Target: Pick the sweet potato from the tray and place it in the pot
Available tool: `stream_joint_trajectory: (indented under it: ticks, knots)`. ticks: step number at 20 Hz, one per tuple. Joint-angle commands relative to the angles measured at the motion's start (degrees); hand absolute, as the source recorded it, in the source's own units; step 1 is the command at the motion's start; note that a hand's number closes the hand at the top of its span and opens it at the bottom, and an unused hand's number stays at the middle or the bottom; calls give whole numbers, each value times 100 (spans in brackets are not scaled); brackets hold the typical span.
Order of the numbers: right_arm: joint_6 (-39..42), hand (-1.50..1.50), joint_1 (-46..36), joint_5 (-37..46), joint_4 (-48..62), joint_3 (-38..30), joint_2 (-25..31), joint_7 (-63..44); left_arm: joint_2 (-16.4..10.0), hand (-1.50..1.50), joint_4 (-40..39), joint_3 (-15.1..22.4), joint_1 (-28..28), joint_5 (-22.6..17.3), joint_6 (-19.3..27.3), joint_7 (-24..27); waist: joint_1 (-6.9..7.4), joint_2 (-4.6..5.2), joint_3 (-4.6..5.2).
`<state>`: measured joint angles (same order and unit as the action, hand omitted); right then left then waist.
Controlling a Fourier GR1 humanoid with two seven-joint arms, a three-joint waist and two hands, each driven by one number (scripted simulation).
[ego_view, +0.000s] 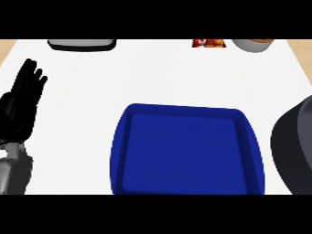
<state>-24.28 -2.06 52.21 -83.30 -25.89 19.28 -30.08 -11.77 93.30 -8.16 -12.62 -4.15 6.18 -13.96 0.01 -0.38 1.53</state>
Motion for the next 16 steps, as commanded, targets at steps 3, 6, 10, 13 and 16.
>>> stream_joint_trajectory:
  ticks: [3,6,10,13,16]
  knots:
    - [258,-150,-308,-1383,476,-129,-102,841,184,0,100,205,46,133,110,-36,15,34,-164]
    - [-43,-150,-371,-2085,412,-310,-277,1482,113,0,50,147,-71,118,113,-138,-21,26,-175]
    - [-322,-150,-402,-3086,316,-856,-257,2291,73,0,-135,-36,208,-49,-84,292,-48,29,-172]
    - [-301,-150,-120,-3691,52,-1089,-425,2743,76,0,215,16,338,17,5,88,-50,1,-168]
    - [-30,-150,32,-4392,-84,-1438,-399,3026,48,0,69,-11,28,-31,8,-89,-97,16,-161]
